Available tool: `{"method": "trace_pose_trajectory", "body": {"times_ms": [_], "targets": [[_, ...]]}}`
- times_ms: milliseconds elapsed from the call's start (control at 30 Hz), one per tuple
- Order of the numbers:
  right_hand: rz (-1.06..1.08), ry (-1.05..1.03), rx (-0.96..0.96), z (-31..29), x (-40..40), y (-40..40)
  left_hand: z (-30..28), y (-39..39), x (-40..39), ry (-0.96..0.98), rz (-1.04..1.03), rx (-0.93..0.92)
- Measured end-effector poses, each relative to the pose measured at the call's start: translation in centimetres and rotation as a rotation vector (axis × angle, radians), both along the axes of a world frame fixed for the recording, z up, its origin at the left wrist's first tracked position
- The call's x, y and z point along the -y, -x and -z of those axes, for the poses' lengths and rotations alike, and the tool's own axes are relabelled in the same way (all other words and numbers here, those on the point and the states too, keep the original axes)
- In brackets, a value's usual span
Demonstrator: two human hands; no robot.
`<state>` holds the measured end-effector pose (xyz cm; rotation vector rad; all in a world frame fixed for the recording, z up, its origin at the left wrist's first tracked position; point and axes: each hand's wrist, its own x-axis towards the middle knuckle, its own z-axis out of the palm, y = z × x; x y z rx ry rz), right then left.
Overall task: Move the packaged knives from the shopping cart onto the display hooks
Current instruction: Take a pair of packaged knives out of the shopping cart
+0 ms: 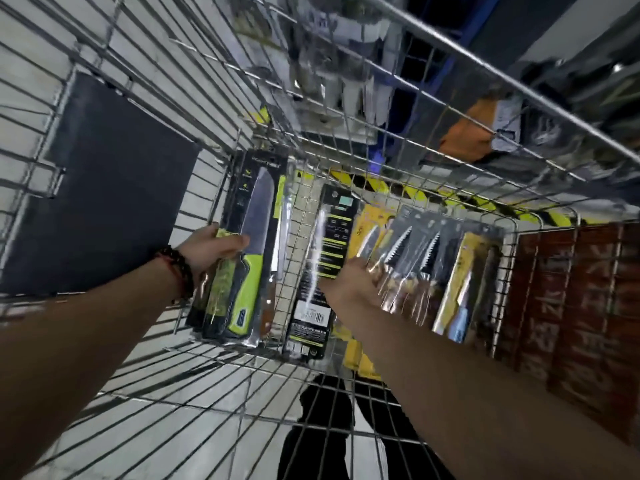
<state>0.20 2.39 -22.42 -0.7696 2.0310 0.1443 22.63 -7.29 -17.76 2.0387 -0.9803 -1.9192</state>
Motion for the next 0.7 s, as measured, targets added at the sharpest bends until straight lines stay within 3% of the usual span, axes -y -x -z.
{"method": "trace_pose_trajectory", "body": {"times_ms": [200, 367, 533, 700], "targets": [[-0.110, -0.031, -0.044, 0.3, 0.6, -0.7, -0.8, 0.2, -0.3, -0.037, 0.031, 0.029], [0.066, 0.144, 0.186, -0.3, 1.3, -0.7, -0.1, -0.1, -0.1, -0.048, 0.029, 0.054], [0.321, 0.364, 0.236, -3.2, 2.3, -0.4, 1.1, 0.5, -0.4, -0.011, 0.061, 0.045], [0.421, 0.398, 0.303, -6.3, 2.6, 0.2, -0.8, 4.3, -1.2, -0.005, 0.160, 0.132]]}}
